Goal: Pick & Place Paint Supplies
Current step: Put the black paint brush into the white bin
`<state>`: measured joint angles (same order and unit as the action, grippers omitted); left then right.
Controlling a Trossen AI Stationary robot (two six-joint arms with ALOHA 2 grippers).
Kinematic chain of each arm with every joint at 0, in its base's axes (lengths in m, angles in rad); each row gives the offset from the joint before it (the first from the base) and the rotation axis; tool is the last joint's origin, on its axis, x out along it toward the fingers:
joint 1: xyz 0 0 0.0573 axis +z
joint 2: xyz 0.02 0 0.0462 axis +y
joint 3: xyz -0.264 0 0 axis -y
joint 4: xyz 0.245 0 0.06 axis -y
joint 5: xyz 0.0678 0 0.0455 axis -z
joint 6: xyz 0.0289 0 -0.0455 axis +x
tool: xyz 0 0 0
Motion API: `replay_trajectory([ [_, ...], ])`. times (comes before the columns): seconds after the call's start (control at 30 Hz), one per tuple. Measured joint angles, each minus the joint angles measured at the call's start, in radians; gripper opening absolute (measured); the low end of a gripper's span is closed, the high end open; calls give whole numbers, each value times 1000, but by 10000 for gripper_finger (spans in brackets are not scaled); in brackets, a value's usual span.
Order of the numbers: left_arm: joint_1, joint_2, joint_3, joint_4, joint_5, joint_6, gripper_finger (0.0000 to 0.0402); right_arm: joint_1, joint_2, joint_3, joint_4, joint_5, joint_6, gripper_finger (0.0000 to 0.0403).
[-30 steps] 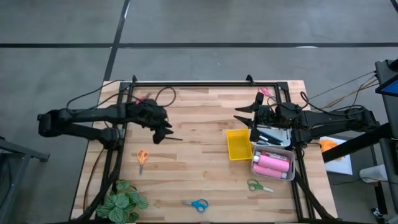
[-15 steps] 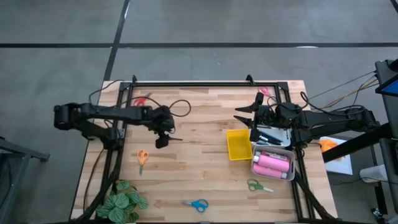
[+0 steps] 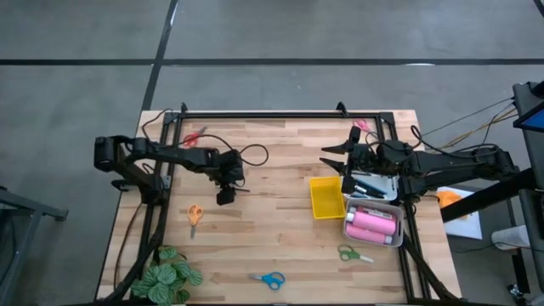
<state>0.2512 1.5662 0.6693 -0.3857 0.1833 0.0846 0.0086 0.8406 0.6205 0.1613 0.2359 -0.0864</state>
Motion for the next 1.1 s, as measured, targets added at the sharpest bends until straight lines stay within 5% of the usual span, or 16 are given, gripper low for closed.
replay_trajectory([
  [0.2, -1, -15, -5, 1, -20, 47, 190, 0, 0, 0, 0, 0, 0, 134],
  [0.53, 0, -15, -6, 4, -50, 38, 15, 0, 0, 0, 0, 0, 0, 134],
  [1.1, -1, -34, 1, 5, -41, 11, 10, 0, 0, 0, 0, 0, 0, 134],
])
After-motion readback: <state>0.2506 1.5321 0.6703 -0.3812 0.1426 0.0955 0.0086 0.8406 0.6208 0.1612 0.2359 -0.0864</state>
